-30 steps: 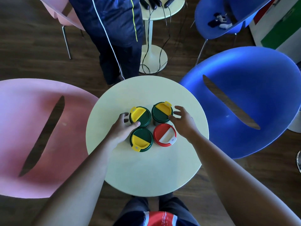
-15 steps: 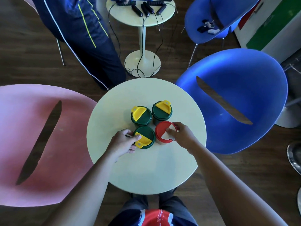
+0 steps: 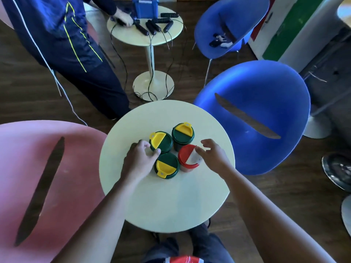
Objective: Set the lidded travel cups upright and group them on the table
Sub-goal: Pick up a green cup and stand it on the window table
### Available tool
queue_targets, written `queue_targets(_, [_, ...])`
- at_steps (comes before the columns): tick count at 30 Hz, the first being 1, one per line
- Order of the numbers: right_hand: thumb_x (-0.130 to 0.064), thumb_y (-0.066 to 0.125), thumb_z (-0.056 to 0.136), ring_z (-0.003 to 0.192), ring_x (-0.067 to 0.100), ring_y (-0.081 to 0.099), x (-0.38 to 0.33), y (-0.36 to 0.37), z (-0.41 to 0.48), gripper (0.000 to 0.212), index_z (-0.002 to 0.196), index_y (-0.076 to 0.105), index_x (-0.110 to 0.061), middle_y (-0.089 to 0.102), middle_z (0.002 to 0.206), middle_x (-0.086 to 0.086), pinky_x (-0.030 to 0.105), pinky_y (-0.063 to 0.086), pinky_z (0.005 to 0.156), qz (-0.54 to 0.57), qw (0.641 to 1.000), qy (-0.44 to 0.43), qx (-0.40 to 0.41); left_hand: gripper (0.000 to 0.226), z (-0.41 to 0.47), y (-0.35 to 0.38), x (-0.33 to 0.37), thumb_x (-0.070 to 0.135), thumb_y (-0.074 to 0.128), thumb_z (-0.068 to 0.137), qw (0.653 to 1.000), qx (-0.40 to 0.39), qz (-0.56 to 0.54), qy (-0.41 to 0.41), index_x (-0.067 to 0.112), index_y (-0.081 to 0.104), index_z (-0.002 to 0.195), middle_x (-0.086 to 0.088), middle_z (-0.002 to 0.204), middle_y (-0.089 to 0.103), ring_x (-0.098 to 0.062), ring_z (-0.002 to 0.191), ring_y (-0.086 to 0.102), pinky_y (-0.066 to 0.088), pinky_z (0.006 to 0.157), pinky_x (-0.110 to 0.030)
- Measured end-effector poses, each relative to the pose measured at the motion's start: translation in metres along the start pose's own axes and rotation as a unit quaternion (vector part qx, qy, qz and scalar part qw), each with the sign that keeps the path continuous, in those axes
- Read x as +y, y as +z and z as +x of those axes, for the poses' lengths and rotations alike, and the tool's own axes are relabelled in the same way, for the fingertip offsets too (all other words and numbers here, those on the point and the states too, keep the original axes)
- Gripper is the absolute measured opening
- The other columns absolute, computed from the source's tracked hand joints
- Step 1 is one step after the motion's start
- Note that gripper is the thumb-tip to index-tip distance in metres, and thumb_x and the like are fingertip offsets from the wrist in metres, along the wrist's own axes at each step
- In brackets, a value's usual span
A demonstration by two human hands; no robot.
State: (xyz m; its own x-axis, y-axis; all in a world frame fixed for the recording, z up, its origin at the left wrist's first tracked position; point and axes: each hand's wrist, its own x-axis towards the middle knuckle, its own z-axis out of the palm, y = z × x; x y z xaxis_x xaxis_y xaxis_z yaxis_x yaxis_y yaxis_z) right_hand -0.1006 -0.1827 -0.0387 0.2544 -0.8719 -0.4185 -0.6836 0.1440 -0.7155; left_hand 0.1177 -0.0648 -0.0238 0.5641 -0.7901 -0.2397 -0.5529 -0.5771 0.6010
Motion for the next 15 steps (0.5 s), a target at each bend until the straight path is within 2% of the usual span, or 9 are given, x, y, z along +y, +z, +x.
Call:
queue_targets(2, [-0.041, 0.061, 0.092, 0.104, 0.015, 0.056, -0.006, -0.009, -0.003, 0.044, 0.131, 0.055, -0.021, 0.057, 0.137, 0.001, 0.028, 0.045, 0.084, -0.022, 0.999, -0.017, 0.018, 0.04, 0.006, -0.007, 0.018, 0.044, 0.067, 0.089, 0.998, 0.006, 0.017, 0.052, 0.017, 0.06, 0.118, -0.007, 0.123, 0.06, -0.027, 0.111, 0.06, 0.045, 0.084, -0.033])
queue_targets(6, [-0.039, 0.062, 0.092, 0.112, 0.022, 0.057, -0.018, -0.037, -0.008, 0.04, 0.127, 0.057, -0.02, 0.056, 0.133, 0.004, 0.029, 0.043, 0.085, -0.096, 0.993, -0.064, 0.035, 0.037, 0.021, -0.016, 0.064, 0.04, 0.065, 0.09, 0.988, -0.034, 0.06, 0.141, 0.019, 0.058, 0.12, -0.006, 0.126, 0.058, -0.029, 0.114, 0.059, 0.047, 0.088, -0.036])
queue_targets(11, [-0.04, 0.06, 0.091, 0.114, 0.023, 0.056, -0.023, -0.096, -0.02, 0.039, 0.124, 0.06, -0.021, 0.058, 0.123, 0.003, 0.036, 0.047, 0.092, -0.17, 0.98, -0.095, 0.047, 0.036, 0.036, -0.011, 0.141, 0.043, 0.061, 0.091, 0.965, -0.09, 0.146, 0.196, 0.023, 0.057, 0.12, -0.002, 0.129, 0.057, -0.028, 0.117, 0.057, 0.047, 0.09, -0.037])
queue_targets(15, [-0.044, 0.061, 0.088, 0.107, 0.026, 0.059, -0.008, -0.159, -0.033, 0.037, 0.117, 0.062, -0.022, 0.064, 0.117, 0.002, 0.038, 0.049, 0.091, -0.195, 0.974, -0.083, 0.075, 0.037, 0.035, 0.011, 0.207, 0.045, 0.061, 0.087, 0.942, -0.134, 0.185, 0.244, 0.026, 0.055, 0.117, 0.002, 0.126, 0.057, -0.025, 0.116, 0.056, 0.047, 0.091, -0.038])
